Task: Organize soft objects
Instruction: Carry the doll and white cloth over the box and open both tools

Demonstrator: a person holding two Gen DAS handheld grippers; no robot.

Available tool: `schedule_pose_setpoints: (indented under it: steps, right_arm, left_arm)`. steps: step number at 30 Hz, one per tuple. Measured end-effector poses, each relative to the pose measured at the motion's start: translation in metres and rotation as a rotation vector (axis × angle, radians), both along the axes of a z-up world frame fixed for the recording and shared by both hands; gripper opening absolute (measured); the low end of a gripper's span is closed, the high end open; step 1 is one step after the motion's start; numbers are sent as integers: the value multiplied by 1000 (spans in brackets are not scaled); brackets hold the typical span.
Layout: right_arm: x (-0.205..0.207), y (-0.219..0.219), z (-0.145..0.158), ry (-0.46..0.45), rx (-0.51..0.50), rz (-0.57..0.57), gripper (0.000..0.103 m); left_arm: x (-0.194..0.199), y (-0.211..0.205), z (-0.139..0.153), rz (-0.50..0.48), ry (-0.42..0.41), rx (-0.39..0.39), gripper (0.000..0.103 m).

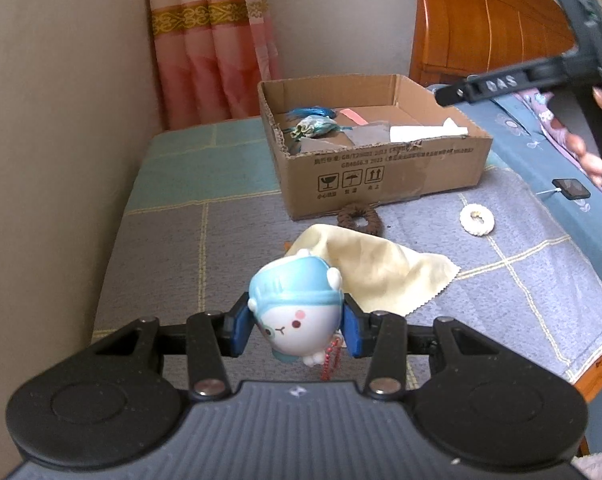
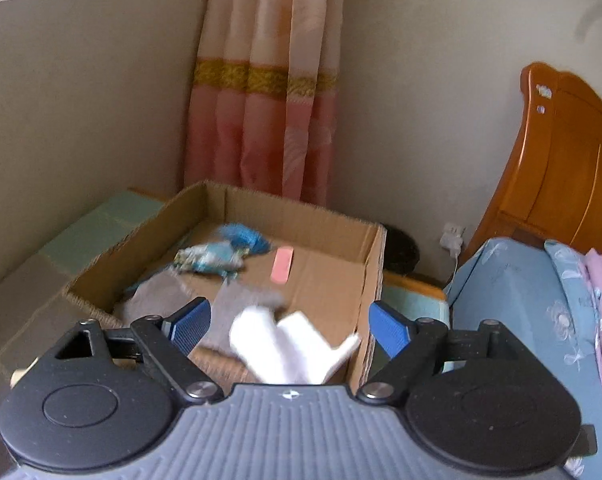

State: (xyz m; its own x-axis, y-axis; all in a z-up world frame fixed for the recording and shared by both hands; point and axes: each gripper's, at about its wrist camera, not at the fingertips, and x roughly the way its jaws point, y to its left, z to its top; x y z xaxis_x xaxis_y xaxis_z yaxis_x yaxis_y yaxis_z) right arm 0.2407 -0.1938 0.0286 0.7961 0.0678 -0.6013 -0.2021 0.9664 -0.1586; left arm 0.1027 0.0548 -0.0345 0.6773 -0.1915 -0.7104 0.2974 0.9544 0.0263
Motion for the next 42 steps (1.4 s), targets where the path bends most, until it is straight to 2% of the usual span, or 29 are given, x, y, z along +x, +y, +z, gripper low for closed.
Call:
schedule_pose_setpoints:
  steps: [2,5,12,18,24,31,38,40,41,42]
  right_arm:
    - [-8,0,-1,9,5,3,99]
    - [-22,0,3,23,28,5,102]
    - [-53,5,4,93,30,6,103]
    - [-69,-4,-6,145,91,-26,103]
    - [-72,-8,-13,144,72,-50,103]
    - [-73,-19,-17,150,114,-49,103]
    - [-74,-35,-18,138,134,-69,103]
    - [-73,-41,-18,140,146,-74,103]
    - [-73,-44,-18,139,151,-79,103]
    - [-73,-47,-18,139,156,-86,103]
  left_arm:
    - [0,-2,2,-7,-1,2,44]
    - [2,-5,6,-19,-1,3,44]
    - [12,-21,18,-44,-4,39,44]
    - [33,-50,36,-105,-36,70,44]
    - [72,-83,55,-188,-41,67,44]
    - [135,-139,74,-282,-28,83,44]
    - [200,-189,70,-309,31,73,44]
    - [213,-200,68,-300,8,88,49]
    - [219,-204,67,-299,-4,89,69]
    - [225,-207,65,-285,-14,93,81]
